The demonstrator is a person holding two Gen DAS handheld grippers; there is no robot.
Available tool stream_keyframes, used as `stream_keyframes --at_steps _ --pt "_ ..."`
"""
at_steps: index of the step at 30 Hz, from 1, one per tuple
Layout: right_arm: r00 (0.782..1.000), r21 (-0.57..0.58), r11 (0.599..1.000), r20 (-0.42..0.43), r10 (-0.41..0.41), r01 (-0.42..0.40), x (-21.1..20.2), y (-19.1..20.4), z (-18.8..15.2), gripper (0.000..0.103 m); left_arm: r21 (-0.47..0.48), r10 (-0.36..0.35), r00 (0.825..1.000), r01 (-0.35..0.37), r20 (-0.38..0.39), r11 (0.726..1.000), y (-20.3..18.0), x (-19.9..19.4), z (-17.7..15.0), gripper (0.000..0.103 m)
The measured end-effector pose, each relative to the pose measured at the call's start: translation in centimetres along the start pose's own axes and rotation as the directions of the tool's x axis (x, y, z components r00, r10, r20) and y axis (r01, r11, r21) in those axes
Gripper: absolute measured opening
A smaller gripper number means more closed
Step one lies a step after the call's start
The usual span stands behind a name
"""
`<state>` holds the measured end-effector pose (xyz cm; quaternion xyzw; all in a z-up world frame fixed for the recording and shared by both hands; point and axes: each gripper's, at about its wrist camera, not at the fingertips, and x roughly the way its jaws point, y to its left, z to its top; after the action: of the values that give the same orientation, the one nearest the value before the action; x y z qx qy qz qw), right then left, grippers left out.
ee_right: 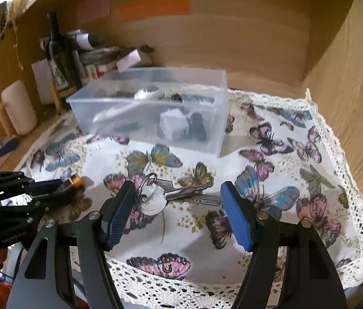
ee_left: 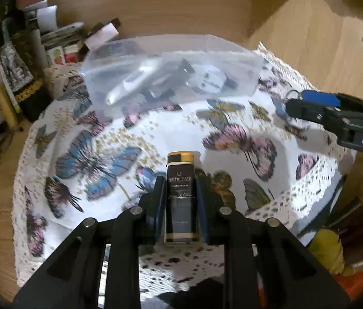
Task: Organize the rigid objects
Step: 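Grasp the black CERTIFICATE tube with the left tool while the right tool grasps the keys, then lower the CERTIFICATE tube into the box with the left tool while the right drops the keys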
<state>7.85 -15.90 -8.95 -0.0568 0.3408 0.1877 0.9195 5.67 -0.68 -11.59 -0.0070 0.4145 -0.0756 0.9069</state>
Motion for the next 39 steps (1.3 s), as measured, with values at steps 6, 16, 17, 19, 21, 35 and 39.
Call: stream_keyframes --at_steps 6,16,17,19,21,35,39 --pt "0.997 -0.001 1.0 0.073 0.002 -0.002 -1.2 0.2 2.0 0.065 -0.038 0.017 0.996 -0.013 0.086 0.999 1.8 -2.1 2.8 0.023" --pt "0.975 -0.019 1.0 0.22 0.017 -0.014 -3.1 1.0 7.0 0.065 -0.054 0.047 0.965 -0.034 0.259 0.998 3.5 -5.7 9.5 0.023" --pt "0.972 -0.022 1.0 0.233 0.019 -0.014 -3.3 1.1 7.5 0.065 -0.053 0.045 0.961 -0.032 0.274 0.998 3.5 -6.0 10.2 0.023" --pt "0.966 -0.029 1.0 0.259 0.02 -0.013 -3.4 1.2 8.7 0.065 -0.049 0.042 0.953 -0.028 0.299 0.998 3.7 -6.5 11.4 0.023" --pt "0.96 -0.031 0.999 0.278 0.021 -0.013 -3.4 1.2 9.7 0.065 -0.046 0.045 0.947 -0.032 0.318 0.998 3.8 -6.7 12.4 0.023" --pt "0.986 -0.026 0.999 0.158 0.046 -0.043 4.9 1.0 13.0 0.065 -0.056 0.004 0.983 0.006 0.181 0.998 5.4 1.0 15.5 0.023" --pt "0.995 -0.022 0.999 0.084 0.049 -0.048 7.8 0.8 12.8 0.065 -0.068 -0.014 0.993 0.022 0.12 0.997 6.0 3.5 15.1 0.023"
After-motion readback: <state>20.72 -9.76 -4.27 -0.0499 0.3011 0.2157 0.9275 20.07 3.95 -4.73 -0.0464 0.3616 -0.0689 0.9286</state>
